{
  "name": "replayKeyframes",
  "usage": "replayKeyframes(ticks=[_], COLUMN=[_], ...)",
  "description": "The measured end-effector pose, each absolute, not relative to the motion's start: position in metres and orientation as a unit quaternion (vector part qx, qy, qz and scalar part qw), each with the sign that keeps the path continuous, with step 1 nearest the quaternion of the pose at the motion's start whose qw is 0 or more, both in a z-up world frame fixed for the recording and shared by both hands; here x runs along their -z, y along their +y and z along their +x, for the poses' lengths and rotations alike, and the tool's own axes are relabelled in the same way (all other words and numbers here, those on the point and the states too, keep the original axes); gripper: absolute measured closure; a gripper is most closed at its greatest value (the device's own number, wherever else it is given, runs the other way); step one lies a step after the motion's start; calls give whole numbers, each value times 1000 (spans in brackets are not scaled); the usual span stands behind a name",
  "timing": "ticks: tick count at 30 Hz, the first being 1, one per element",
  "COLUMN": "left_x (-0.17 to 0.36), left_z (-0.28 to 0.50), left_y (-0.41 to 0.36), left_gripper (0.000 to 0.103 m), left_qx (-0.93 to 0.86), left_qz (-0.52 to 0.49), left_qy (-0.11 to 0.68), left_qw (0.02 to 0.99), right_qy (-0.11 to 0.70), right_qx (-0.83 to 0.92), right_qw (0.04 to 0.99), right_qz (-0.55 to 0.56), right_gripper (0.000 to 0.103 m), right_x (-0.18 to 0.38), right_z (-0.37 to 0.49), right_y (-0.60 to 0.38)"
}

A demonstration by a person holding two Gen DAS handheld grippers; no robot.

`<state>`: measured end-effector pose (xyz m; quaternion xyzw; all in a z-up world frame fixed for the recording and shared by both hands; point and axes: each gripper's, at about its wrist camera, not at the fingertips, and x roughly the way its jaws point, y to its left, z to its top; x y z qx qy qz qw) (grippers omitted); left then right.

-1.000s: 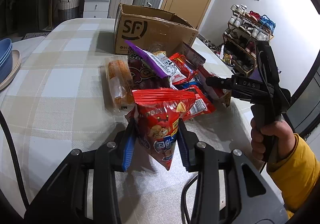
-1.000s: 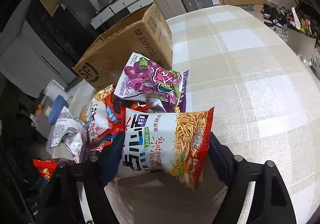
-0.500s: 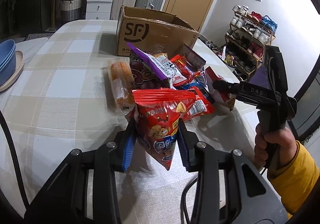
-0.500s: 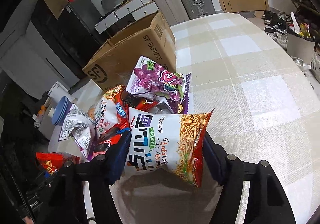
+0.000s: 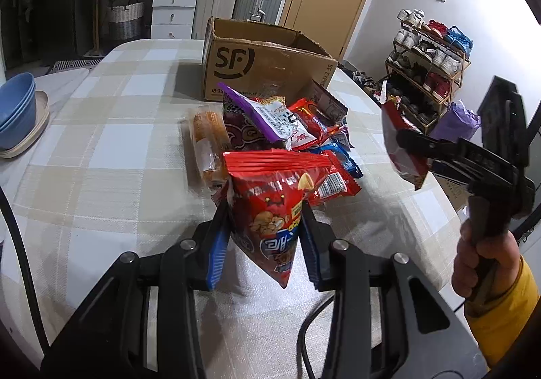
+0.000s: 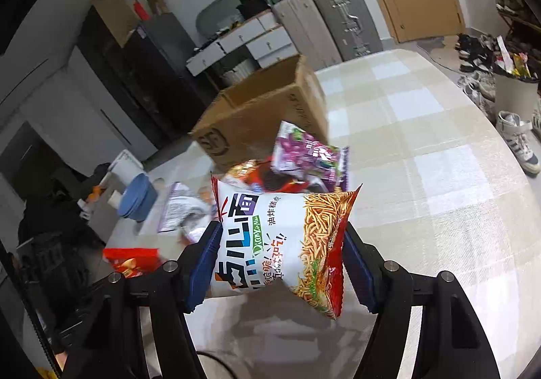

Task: Organize snacks
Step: 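Grasp the white noodle-snack bag with the right tool and lift it, then carry the red chip bag and white noodle bag over the cardboard box with both tools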

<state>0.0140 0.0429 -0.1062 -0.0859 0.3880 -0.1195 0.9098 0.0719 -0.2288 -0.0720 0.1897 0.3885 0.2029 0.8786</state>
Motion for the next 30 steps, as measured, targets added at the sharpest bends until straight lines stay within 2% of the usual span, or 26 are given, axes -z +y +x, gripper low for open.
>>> replayKeyframes(ticks=[9,15,30], left_x=[93,89,85], left_z=[3,-4,0], left_y=[43,40,39], left_gripper=[68,68,68], left_qx=[116,120,127], left_qz=[-82,-80,-79], left_qy=[377,373,383], left_qw=[915,917,912], right_qy=[341,342,347], right_qx=[-236,-233,-245], right_qw=[892,895,892], right_qz=[179,165,154], right_gripper=[33,33,33], right_x=[38,39,39], right_z=[24,2,10], right_y=[-216,-209,-202])
